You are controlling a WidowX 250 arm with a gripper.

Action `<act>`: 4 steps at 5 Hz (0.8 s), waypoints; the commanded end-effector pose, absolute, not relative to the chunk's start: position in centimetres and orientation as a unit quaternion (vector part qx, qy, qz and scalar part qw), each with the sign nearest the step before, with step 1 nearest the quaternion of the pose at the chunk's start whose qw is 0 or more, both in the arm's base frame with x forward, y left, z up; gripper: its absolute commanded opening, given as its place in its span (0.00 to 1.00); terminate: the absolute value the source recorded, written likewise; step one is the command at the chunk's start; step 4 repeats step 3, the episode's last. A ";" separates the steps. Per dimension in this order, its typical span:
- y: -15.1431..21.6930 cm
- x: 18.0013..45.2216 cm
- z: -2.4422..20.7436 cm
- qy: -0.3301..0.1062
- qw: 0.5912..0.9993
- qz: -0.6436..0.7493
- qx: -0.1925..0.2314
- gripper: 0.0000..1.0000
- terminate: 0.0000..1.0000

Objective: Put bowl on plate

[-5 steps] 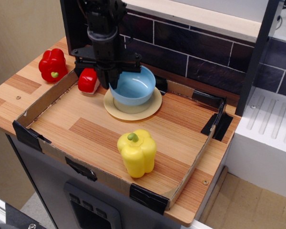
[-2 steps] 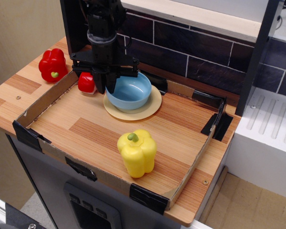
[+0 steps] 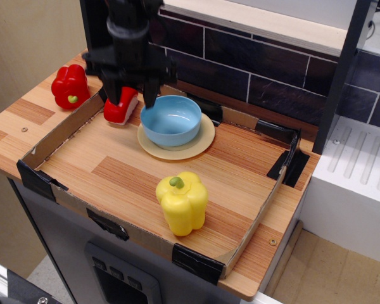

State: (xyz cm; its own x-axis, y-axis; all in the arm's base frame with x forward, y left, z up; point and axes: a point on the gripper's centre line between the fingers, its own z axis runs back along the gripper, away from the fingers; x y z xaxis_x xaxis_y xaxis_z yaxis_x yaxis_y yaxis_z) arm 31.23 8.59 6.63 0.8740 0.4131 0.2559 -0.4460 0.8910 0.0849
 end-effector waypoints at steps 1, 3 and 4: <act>7.4 30.8 10.6 -0.149 0.964 0.210 0.058 1.00 0.00; 7.4 30.8 10.6 -0.149 0.964 0.210 0.058 1.00 1.00; 7.4 30.8 10.6 -0.149 0.964 0.210 0.058 1.00 1.00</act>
